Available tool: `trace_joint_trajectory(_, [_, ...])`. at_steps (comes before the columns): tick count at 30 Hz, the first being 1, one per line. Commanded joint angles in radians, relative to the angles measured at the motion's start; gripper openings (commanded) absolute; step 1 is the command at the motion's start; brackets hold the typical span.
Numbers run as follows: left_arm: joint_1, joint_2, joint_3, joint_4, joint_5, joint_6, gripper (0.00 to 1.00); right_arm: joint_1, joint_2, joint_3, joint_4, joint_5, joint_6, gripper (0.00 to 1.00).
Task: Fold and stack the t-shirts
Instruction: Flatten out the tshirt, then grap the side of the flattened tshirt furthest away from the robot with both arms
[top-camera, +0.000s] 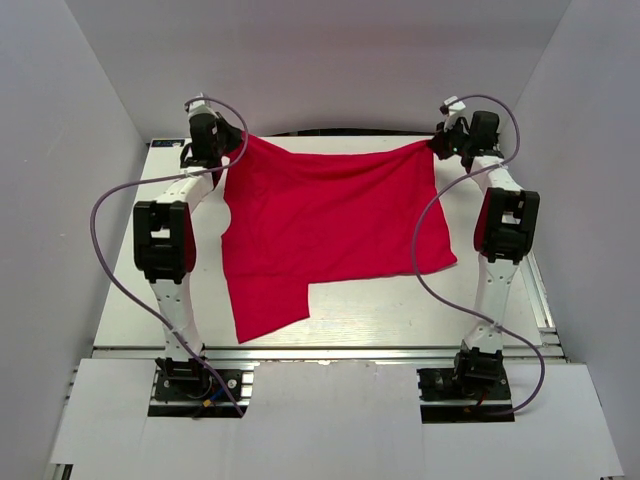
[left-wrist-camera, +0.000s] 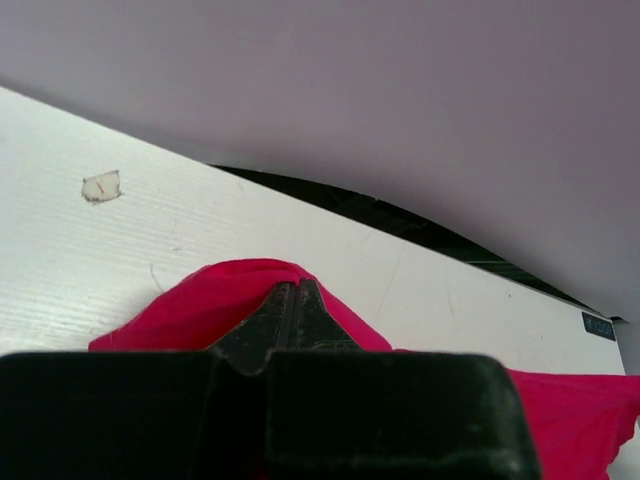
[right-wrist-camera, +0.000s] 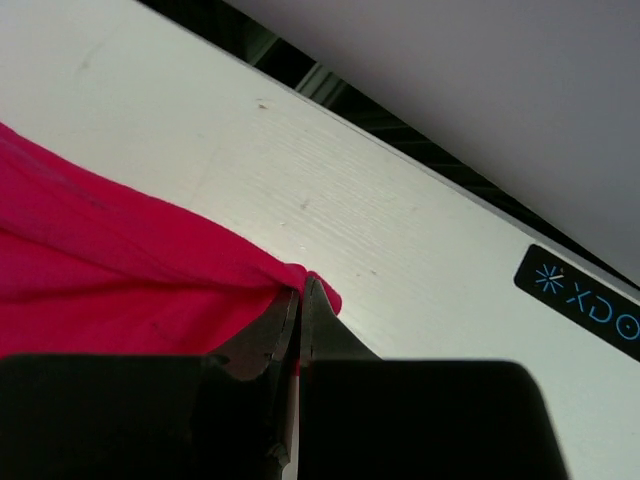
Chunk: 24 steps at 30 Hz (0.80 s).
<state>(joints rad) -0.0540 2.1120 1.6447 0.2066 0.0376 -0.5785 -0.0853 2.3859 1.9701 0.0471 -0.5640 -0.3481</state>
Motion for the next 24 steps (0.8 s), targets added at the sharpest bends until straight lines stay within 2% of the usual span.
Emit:
trace_joint_trajectory(1, [0.006,0.003,0.056,0.033,0.002,0.028,0.00,-0.001,0.045,0.067,0.010,0.091,0.030,0.00])
trace_joint_trajectory(13, [0.008,0.025,0.060,0.034,0.054,0.046,0.00,0.004,0.070,0.064,0.043,0.139,0.052,0.00])
trace_joint_trajectory(24, [0.008,-0.099,-0.088,0.040,0.096,0.083,0.00,-0.001,0.039,0.033,0.077,0.076,0.069,0.00])
